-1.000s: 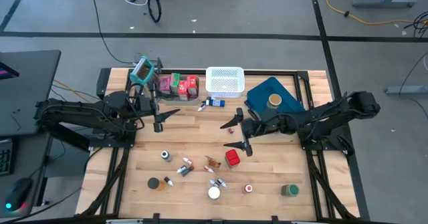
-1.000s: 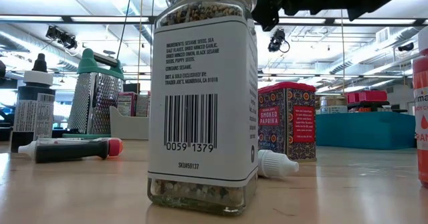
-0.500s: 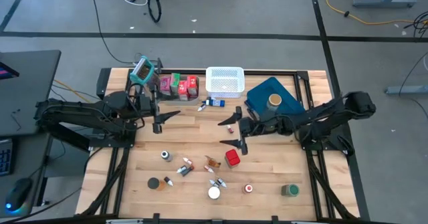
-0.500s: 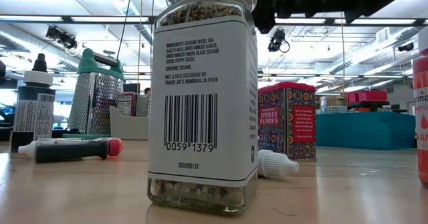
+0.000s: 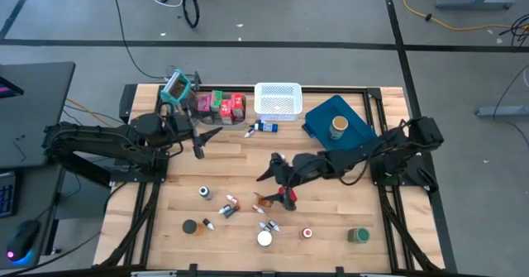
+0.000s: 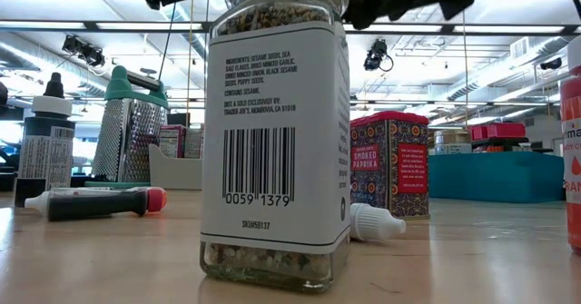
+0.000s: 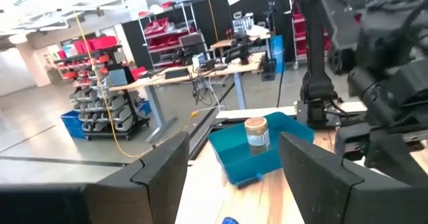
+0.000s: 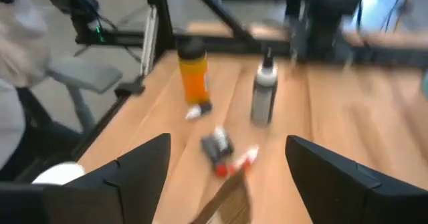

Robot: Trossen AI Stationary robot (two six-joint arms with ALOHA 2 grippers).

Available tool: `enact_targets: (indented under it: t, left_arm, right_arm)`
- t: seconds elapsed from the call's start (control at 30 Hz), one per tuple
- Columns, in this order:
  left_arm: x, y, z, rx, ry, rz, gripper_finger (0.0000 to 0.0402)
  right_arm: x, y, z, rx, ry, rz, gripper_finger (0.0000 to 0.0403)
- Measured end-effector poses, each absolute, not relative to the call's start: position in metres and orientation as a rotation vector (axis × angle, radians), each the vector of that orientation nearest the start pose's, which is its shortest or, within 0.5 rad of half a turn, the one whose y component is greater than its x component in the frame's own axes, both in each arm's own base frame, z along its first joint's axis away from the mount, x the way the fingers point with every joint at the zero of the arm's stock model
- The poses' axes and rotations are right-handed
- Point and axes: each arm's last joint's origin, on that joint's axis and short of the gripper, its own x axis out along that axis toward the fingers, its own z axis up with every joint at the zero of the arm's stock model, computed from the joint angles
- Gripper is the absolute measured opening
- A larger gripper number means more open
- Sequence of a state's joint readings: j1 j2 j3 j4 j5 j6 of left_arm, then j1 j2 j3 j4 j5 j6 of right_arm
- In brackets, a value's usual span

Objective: Pick & Place Kitchen Items
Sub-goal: Put the orange seasoning pack into the blue bin

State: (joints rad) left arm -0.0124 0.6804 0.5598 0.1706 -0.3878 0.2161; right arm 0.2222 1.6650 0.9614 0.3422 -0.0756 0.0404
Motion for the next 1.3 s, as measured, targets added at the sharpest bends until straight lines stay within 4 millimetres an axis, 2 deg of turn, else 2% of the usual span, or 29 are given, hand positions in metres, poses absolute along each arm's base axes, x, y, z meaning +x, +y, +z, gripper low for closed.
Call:
enact_targets:
  t: [0.2, 0.43, 0.53, 0.73, 0.93, 1.17, 1.23, 1.3]
  left_arm:
    - [0.162, 0.009, 0.303, 0.210, 0.004, 0.379, 0.0240]
    - [0.162, 0.009, 0.303, 0.207, 0.000, 0.379, 0.0240]
    - [0.162, 0.009, 0.303, 0.206, 0.000, 0.379, 0.0240]
    - [0.162, 0.009, 0.300, 0.129, 0.013, 0.377, 0.0240]
    - [0.162, 0.002, 0.283, 0.125, 0.179, 0.118, 0.0240]
    - [0.157, -0.003, 0.265, 0.035, 0.361, -0.035, 0.0240]
    - [0.157, -0.005, 0.264, 0.027, 0.371, -0.090, 0.0240]
    - [0.157, -0.008, 0.266, 0.022, 0.352, -0.145, 0.0240]
  right_arm:
    - [0.346, 0.093, 0.212, 0.116, 0.507, 0.133, 0.0279]
    - [0.344, 0.110, 0.203, 0.147, 0.531, 0.131, 0.0255]
    - [0.345, 0.115, 0.192, 0.165, 0.574, 0.124, 0.0247]
    - [0.348, 0.116, 0.172, 0.096, 0.622, 0.069, 0.0223]
    - [0.350, 0.111, 0.170, 0.050, 0.622, 0.057, 0.0155]
    - [0.353, 0.104, 0.171, -0.022, 0.608, 0.062, 0.0025]
    - [0.354, 0.103, 0.172, -0.042, 0.593, 0.052, 0.0009]
    - [0.355, 0.102, 0.175, -0.075, 0.563, 0.010, 0.0015]
